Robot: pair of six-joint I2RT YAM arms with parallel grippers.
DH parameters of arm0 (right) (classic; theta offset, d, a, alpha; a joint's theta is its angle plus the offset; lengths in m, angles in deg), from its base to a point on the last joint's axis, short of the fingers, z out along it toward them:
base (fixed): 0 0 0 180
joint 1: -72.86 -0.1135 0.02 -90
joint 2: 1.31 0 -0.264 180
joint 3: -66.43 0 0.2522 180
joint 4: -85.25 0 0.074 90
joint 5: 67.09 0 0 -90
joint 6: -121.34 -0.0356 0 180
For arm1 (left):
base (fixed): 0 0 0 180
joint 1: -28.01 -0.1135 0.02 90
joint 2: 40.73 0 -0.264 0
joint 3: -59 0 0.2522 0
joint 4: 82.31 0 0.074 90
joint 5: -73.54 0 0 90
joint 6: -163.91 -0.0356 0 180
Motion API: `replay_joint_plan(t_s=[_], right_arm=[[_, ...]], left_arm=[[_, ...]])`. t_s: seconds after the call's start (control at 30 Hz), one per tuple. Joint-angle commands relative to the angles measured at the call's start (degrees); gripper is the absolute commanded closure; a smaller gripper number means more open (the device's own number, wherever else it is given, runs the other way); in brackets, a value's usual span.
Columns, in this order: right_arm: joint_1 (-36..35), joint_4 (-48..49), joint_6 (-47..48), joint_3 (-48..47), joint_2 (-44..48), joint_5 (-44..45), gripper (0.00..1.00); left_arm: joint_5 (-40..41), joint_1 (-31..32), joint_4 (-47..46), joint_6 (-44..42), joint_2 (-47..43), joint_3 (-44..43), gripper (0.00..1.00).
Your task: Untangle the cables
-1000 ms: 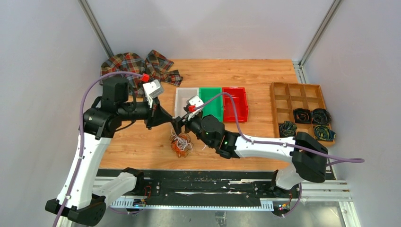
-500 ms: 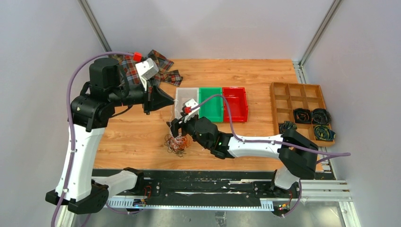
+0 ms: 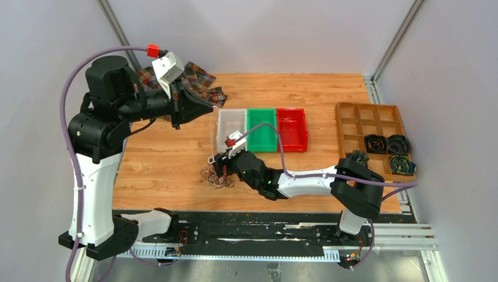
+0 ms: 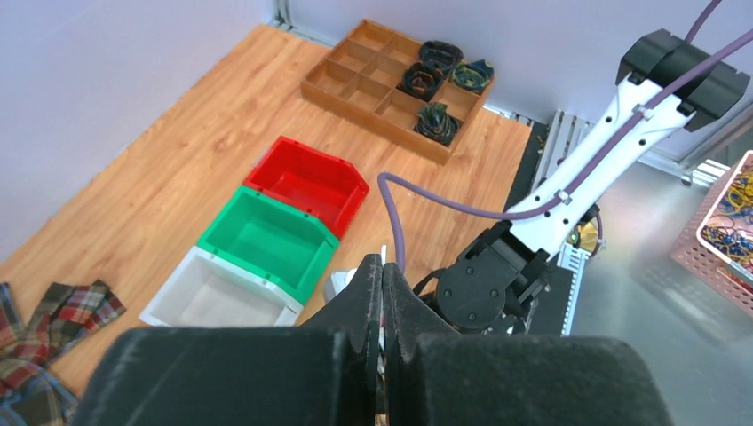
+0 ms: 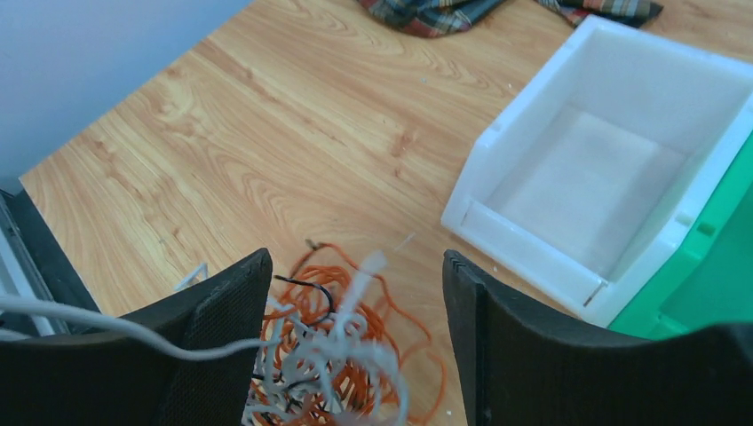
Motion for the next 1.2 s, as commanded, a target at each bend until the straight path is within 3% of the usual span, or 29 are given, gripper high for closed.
replay_joint_plan(t_s=[0.0,0.67,0.9,1.17], right_arm=[[-0.7,0.1,-1.7,2.5,-1.6,2.5,0.3],[-0.7,1.2,-5.8,10.0,-5.7,11.5,0.35],[-0.7,2.2,-7.1,11.2,-7.1,11.5,0.37],[-0.7,3.8,-9.7,14.0,-7.2,11.5,0.26]], left_arm=[[0.1,0.5,-1.2,1.8,1.0,-5.3,1.0],[11.4,0.5,-1.9,1.3,9.3,-30.5,1.0],[21.3,0.5,-15.0,3.1,7.2,-30.7,1.0],[34.5,0.5,-28.6,2.3,3.6,-27.1,1.0]])
